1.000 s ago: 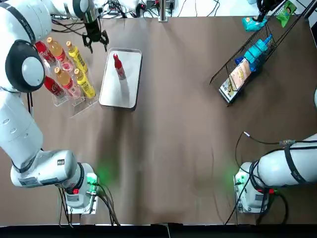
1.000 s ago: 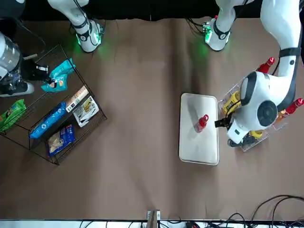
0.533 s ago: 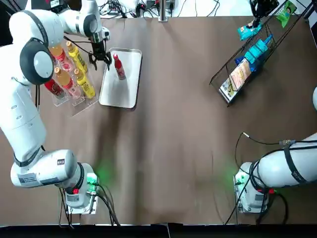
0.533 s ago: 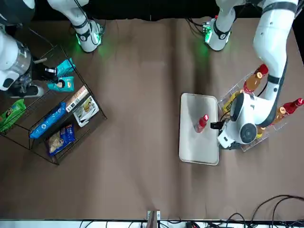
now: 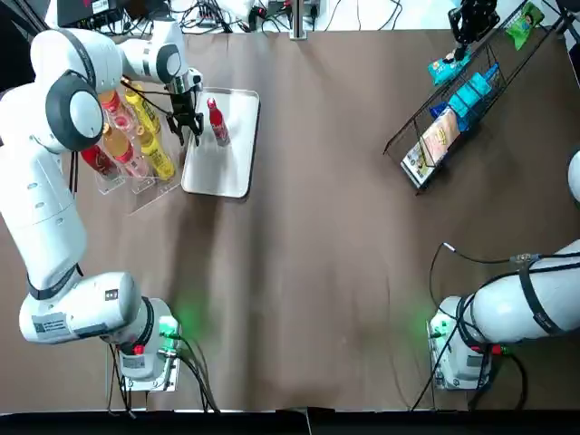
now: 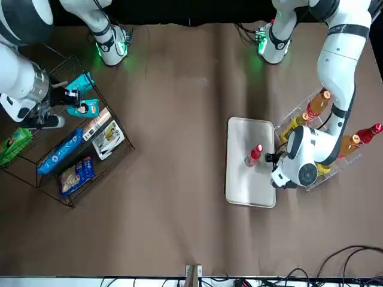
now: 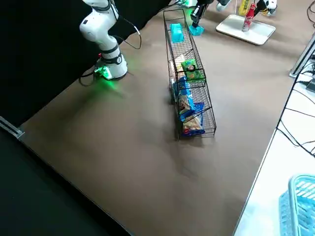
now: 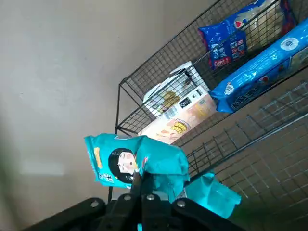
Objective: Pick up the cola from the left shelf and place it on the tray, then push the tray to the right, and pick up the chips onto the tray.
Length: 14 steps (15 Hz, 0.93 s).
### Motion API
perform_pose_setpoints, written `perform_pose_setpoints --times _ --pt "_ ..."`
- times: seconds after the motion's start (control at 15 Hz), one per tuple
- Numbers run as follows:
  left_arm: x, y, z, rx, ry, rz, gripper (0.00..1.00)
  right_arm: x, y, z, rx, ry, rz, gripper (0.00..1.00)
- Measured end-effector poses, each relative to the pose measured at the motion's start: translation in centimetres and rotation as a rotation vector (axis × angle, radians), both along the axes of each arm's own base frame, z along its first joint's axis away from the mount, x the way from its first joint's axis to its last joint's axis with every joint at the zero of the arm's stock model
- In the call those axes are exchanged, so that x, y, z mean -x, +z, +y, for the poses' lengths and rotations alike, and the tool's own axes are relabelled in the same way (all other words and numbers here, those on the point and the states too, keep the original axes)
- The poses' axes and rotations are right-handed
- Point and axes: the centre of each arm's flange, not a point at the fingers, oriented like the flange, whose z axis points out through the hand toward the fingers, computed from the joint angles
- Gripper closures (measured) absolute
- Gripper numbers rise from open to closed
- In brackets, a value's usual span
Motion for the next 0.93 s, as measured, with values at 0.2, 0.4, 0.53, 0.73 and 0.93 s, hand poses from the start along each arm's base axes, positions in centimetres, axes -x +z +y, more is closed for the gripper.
perform_pose_setpoints --times 0.2,0.4,0.53,0.73,0.93 --pt "0.0 0.0 0.0 -0.001 0.002 0.001 0.55 0.0 0.1 0.3 -0.021 -0.029 0.001 0.99" --pt "0.1 -0.2 -0.1 -0.003 0.006 0.005 0.77 -0.1 0.3 0.8 -0.037 -0.054 -0.005 0.99" --pt "0.1 -0.2 0.0 -0.008 0.013 0.004 0.88 -0.1 0.4 1.4 -0.034 -0.065 -0.010 0.99" --pt "0.0 0.2 -1.1 -0.011 0.015 -0.005 0.94 -0.4 0.9 2.8 -0.052 -0.109 -0.044 0.99" --pt "0.4 0.4 -4.9 -0.007 -0.019 -0.031 0.94 -0.6 0.4 4.7 -0.045 -0.140 -0.052 0.99"
